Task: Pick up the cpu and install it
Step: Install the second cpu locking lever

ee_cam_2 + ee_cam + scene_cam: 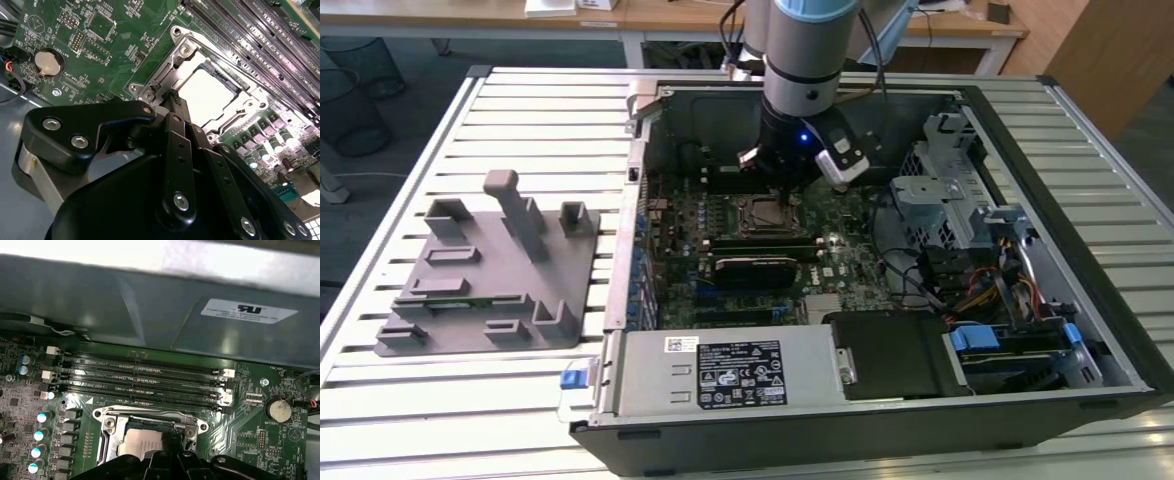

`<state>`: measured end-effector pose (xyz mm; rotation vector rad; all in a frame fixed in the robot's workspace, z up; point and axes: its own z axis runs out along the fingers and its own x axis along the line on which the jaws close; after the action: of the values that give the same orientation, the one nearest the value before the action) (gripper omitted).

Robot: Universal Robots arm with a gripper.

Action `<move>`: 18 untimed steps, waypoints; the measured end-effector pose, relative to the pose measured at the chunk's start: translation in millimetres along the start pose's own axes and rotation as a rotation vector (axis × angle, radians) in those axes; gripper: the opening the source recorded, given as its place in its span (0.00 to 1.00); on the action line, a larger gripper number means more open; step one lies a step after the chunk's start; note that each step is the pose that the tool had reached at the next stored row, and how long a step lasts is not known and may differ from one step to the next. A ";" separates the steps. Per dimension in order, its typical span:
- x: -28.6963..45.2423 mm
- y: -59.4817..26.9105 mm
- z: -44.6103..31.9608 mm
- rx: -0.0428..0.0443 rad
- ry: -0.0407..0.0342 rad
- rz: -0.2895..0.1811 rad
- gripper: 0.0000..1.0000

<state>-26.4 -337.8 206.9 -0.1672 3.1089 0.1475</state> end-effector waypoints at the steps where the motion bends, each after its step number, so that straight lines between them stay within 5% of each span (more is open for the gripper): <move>1: 0.0 0.0 0.0 0.0000 0.0001 0.000 0.11; 7: 0.0 -0.4 -2.1 0.0000 0.0000 0.000 0.11; 14: -0.4 0.8 -17.1 -0.0002 0.0000 0.000 0.11; 18: 0.8 -6.4 -17.9 0.0000 0.0000 0.000 0.11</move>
<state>-26.8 -345.9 224.1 -0.1673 3.1090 0.1474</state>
